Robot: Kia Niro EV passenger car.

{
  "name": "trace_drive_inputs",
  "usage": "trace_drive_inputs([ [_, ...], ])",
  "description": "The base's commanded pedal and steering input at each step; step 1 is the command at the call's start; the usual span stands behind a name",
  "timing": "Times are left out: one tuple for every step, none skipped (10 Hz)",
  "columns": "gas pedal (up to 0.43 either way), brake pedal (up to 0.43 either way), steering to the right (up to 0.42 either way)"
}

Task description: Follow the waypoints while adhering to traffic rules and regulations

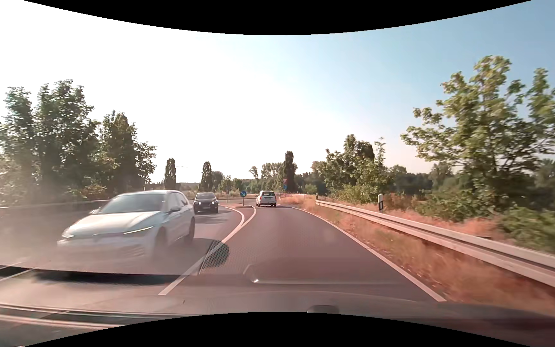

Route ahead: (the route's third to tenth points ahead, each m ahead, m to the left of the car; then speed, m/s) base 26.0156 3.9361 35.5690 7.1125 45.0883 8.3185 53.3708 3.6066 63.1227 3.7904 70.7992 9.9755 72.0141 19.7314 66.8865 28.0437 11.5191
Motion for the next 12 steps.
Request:
trace_drive_inputs([
  [0.000,0.195,-0.021],
  [0.000,0.195,-0.024],
  [0.000,0.195,-0.028],
  [0.000,0.195,-0.030],
  [0.000,0.195,-0.034],
  [0.000,0.195,-0.036],
  [0.000,0.195,-0.038],
  [0.000,0.195,-0.039],
  [0.000,0.195,-0.039],
  [0.000,0.195,-0.040],
  [0.000,0.195,-0.041],
  [0.000,0.195,-0.042],
])
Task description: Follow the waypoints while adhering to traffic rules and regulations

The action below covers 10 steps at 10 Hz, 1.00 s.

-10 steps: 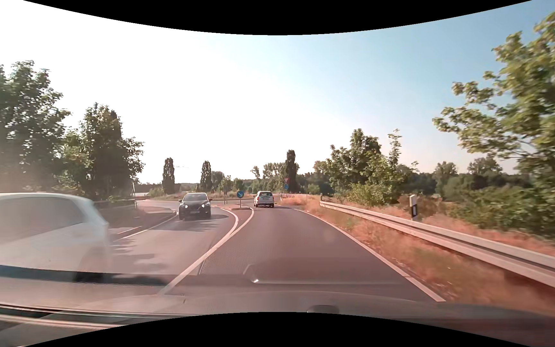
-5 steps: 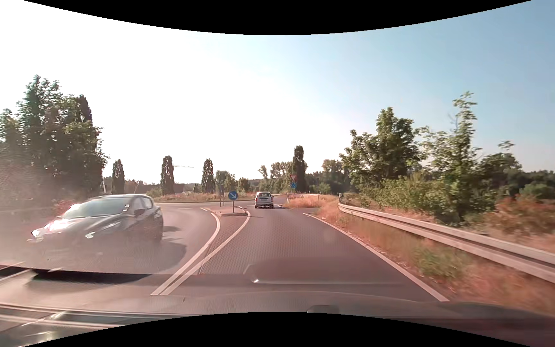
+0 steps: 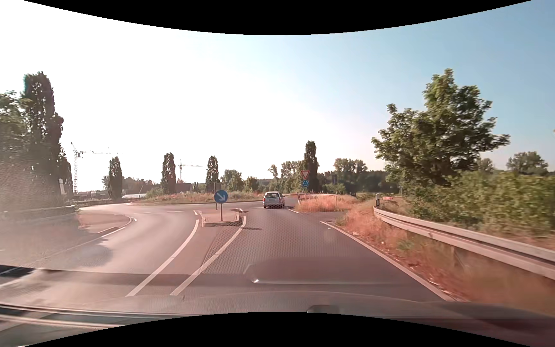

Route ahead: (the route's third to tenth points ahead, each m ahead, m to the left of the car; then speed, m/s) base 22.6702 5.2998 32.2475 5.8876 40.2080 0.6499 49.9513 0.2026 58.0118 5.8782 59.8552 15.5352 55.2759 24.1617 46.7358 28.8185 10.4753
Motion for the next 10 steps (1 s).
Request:
trace_drive_inputs([
  [0.000,0.195,-0.044],
  [0.000,0.195,-0.044],
  [0.000,0.195,-0.045],
  [0.000,0.195,-0.048],
  [0.000,0.201,-0.049],
  [0.000,0.195,-0.049],
  [0.000,0.195,-0.050],
  [0.000,0.195,-0.050],
  [0.000,0.195,-0.050],
  [0.000,0.201,-0.050],
])
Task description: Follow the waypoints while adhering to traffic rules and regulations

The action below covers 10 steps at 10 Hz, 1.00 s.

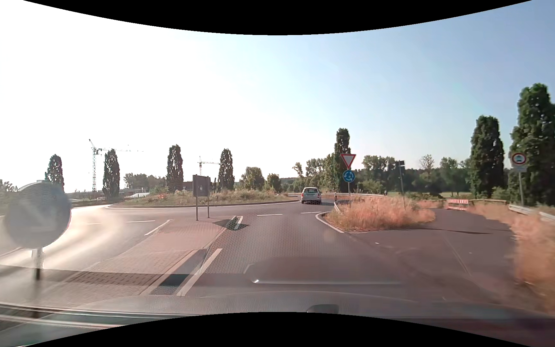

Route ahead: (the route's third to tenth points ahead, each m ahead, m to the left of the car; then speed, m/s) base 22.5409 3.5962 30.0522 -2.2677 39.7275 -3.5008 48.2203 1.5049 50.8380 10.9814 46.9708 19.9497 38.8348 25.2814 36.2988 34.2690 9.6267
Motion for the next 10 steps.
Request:
trace_drive_inputs([
  [0.000,0.195,-0.050],
  [0.000,0.195,-0.050],
  [0.000,0.195,-0.048],
  [0.000,0.195,-0.044],
  [0.000,0.201,-0.036],
  [0.000,0.201,-0.022],
  [0.000,0.201,-0.007],
  [0.000,0.201,0.009],
  [0.000,0.201,0.020],
  [0.000,0.201,0.035],
])
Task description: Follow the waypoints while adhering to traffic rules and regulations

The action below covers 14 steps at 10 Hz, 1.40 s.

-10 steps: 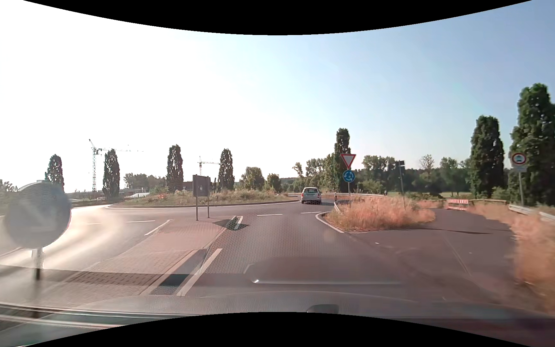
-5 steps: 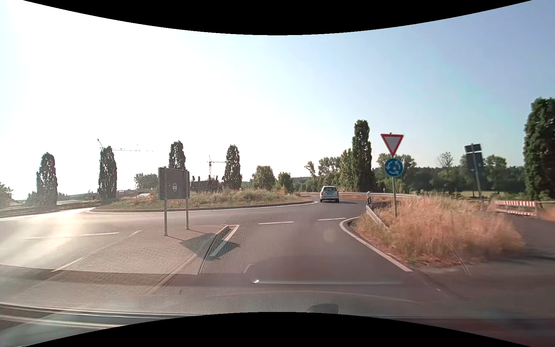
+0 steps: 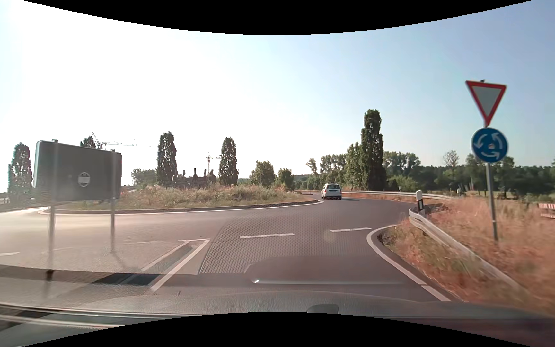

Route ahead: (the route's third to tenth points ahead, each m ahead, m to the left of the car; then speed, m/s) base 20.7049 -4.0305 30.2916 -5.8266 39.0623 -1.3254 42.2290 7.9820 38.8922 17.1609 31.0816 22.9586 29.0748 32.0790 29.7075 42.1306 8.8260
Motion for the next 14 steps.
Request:
trace_drive_inputs([
  [0.000,0.201,0.047],
  [0.000,0.201,0.062],
  [0.000,0.201,0.075],
  [0.000,0.201,0.087],
  [0.000,0.201,0.094],
  [0.000,0.201,0.099],
  [0.000,0.201,0.102],
  [0.000,0.201,0.104],
  [0.000,0.201,0.105],
  [0.000,0.201,0.105],
  [0.000,0.201,0.106],
  [0.000,0.195,0.106],
  [0.000,0.189,0.107],
  [0.000,0.183,0.104],
])
